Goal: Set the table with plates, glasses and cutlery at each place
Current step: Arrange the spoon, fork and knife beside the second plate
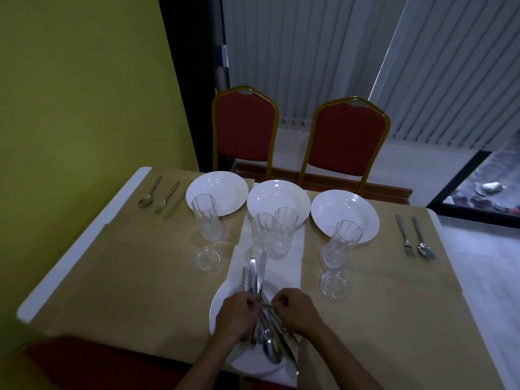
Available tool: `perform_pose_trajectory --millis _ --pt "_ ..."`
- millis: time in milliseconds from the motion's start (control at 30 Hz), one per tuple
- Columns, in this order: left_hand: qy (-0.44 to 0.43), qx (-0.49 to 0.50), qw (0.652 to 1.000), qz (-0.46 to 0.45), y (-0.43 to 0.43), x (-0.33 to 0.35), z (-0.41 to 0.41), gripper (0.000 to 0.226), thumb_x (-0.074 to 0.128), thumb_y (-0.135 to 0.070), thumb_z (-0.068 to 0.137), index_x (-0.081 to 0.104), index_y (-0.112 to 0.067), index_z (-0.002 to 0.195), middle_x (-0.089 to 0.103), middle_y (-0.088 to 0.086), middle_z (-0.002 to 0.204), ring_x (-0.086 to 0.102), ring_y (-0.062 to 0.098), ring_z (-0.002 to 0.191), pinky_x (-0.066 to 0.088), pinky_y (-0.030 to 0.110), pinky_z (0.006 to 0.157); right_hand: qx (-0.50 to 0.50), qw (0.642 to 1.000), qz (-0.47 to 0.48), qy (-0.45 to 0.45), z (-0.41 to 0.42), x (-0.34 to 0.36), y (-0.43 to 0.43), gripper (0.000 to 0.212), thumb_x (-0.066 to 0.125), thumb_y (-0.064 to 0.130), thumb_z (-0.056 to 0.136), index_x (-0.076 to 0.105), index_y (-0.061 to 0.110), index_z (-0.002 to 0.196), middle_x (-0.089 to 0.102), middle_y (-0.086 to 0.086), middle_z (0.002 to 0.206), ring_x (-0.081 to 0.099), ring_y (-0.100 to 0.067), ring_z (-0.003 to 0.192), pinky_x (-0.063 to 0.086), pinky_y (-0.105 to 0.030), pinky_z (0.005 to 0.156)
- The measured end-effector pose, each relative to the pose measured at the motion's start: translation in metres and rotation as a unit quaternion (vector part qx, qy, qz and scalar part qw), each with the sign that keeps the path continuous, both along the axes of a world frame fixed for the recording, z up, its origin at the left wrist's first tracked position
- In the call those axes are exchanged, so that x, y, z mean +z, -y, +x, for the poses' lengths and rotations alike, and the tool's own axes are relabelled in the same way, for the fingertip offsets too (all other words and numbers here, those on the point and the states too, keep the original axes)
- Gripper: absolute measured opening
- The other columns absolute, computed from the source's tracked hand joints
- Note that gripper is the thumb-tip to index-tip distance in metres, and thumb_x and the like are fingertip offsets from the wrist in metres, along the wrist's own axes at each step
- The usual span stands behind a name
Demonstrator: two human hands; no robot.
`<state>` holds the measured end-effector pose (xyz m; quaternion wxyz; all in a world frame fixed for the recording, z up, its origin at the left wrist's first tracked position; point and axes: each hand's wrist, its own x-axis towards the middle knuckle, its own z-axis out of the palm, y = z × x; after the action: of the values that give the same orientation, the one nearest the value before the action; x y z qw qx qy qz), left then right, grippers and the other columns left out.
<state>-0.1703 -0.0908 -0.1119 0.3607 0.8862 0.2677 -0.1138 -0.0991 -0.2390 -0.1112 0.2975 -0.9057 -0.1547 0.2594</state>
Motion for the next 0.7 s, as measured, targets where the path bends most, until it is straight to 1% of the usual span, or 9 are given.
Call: perform_pose_trajectory --millis 100,167,233,300,367,433,467,567,700 --pt "0.038 0.003 0.998 -0.041 0.003 0.007 0.000 0.017 0.065 -0.037 0.085 0.073 -0.024 0.078 0.067 -0.012 0.072 0.062 0.001 0.072 0.049 0.022 0.068 -0.040 0.998 0.032 -0.022 -0.004 0.010 0.013 0.015 0.059 0.022 0.092 0.074 0.019 0.091 0.071 0.007 0.088 0.068 -0.011 0.081 0.054 -0.024 0.075" --pt "0.051 -0.010 0.997 -0.055 0.008 0.013 0.000 0.015 0.067 -0.036 0.085 0.075 -0.025 0.079 0.066 -0.014 0.069 0.061 -0.003 0.070 0.045 0.016 0.066 -0.061 0.996 0.052 -0.048 -0.008 0.015 0.026 0.012 0.062 0.023 0.091 0.074 0.021 0.090 0.073 0.004 0.086 0.068 -0.007 0.073 0.058 -0.027 0.074" --pt "0.062 -0.020 0.995 -0.078 0.017 0.017 0.000 0.013 0.069 -0.034 0.085 0.078 -0.025 0.081 0.070 -0.014 0.072 0.064 -0.002 0.071 0.048 0.017 0.069 -0.068 0.992 0.075 -0.073 -0.012 0.022 0.040 0.010 0.067 0.023 0.089 0.076 0.018 0.092 0.074 0.002 0.080 0.065 -0.002 0.059 0.058 -0.025 0.065" --pt "0.073 -0.025 0.992 -0.102 0.028 0.021 0.002 0.011 0.070 -0.032 0.085 0.079 -0.026 0.085 0.073 -0.012 0.077 0.066 -0.002 0.073 0.052 0.019 0.072 -0.063 0.986 0.109 -0.113 -0.016 0.032 0.054 0.012 0.070 0.018 0.089 0.076 0.014 0.098 0.071 0.002 0.075 0.062 0.001 0.052 0.050 -0.018 0.053" --pt "0.087 -0.031 0.990 -0.111 0.042 0.024 0.004 0.011 0.070 -0.034 0.085 0.078 -0.028 0.087 0.073 -0.014 0.079 0.066 -0.005 0.074 0.053 0.018 0.071 -0.061 0.979 0.128 -0.145 -0.019 0.040 0.067 0.016 0.071 0.017 0.088 0.075 0.012 0.103 0.068 0.003 0.071 0.060 -0.001 0.051 0.043 -0.013 0.048" --pt "0.096 -0.042 0.986 -0.132 0.057 0.026 0.007 0.010 0.070 -0.033 0.086 0.078 -0.029 0.089 0.073 -0.016 0.079 0.065 -0.008 0.074 0.049 0.010 0.066 -0.070 0.976 0.140 -0.149 -0.020 0.043 0.081 0.016 0.072 0.018 0.088 0.076 0.013 0.103 0.068 0.004 0.070 0.059 -0.002 0.050 0.041 -0.012 0.047" --pt "0.101 -0.047 0.982 -0.150 0.065 0.027 0.010 0.010 0.071 -0.033 0.085 0.078 -0.028 0.089 0.073 -0.016 0.079 0.066 -0.008 0.074 0.049 0.009 0.066 -0.075 0.975 0.147 -0.146 -0.020 0.045 0.088 0.014 0.072 0.019 0.089 0.076 0.015 0.101 0.068 0.005 0.070 0.059 -0.001 0.051 0.040 -0.012 0.047" --pt "0.104 -0.065 0.975 -0.185 0.093 0.025 0.020 0.011 0.072 -0.036 0.083 0.079 -0.028 0.086 0.074 -0.013 0.078 0.068 -0.003 0.075 0.052 0.020 0.069 -0.098 0.971 0.167 -0.138 -0.019 0.047 0.116 0.010 0.071 0.022 0.090 0.077 0.018 0.096 0.071 0.005 0.074 0.058 0.003 0.053 0.040 -0.011 0.047" --pt "0.089 -0.078 0.970 -0.212 0.142 0.028 0.040 0.009 0.073 -0.032 0.084 0.078 -0.027 0.079 0.073 -0.013 0.074 0.066 -0.005 0.069 0.046 0.011 0.059 -0.144 0.965 0.178 -0.129 -0.012 0.048 0.164 0.013 0.068 0.023 0.092 0.077 0.015 0.095 0.075 -0.003 0.083 0.059 0.000 0.055 0.042 -0.013 0.050"
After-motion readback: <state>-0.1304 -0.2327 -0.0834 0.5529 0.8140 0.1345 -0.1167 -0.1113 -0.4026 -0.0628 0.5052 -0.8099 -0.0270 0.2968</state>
